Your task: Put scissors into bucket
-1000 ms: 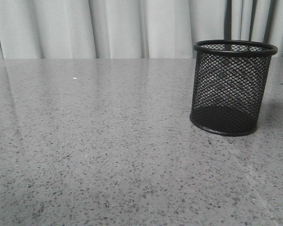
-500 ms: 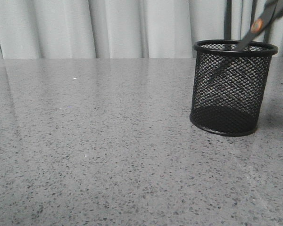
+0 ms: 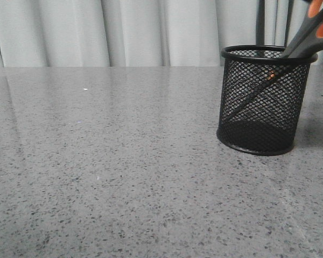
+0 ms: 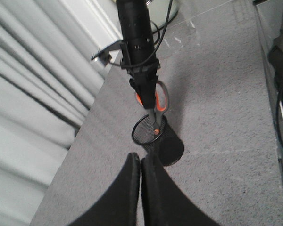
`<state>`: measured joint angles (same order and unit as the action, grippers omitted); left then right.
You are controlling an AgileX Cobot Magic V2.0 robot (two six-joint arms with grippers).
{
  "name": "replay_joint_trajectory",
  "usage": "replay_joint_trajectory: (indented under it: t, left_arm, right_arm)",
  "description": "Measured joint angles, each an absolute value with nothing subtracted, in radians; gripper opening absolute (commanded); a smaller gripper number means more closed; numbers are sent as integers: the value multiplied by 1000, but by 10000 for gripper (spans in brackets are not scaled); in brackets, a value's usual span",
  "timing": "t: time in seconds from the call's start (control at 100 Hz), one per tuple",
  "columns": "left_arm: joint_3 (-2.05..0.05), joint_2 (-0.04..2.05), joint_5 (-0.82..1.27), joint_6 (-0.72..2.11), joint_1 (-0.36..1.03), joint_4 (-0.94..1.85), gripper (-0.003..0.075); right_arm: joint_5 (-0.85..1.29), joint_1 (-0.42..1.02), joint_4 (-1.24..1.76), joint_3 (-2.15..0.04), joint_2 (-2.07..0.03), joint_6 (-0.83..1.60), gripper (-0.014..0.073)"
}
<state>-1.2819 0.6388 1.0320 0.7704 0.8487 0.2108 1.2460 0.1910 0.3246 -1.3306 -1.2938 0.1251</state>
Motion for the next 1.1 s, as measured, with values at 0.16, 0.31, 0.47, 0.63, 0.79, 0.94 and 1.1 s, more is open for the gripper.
replay_joint_trajectory:
  t: [0.16,0.31,0.47,0.63,0.79,0.94,1.1]
  left_arm:
    - [-1250,639,1001,595,849,30,-20]
    - [-1135,623,937,344,849,-180,-20]
    - [-910,493,702,90,849,-275,-20]
    - [-657,319,449,-13,849,-298,-20]
    - [-476,211,396,-25,849,-302,-20]
    - [-405,178,391,-29,849,-302,-20]
    - [-399,178,378,-31,849,-302,-20]
  right_arm:
    - [1226,192,325,-1440,-1294,138,462]
    - [1226,192,325,-1517,-1258,147,154]
    - [1220,192,325,-1480,-1118,166,-78]
    - [1096,192,318,-1275,-856,207,-60]
    - [850,192,268,-973,-495,216,-60]
    - [648,192,199,-699,-209,222,-60]
    - [598,192,180,-556,-68,224,-60]
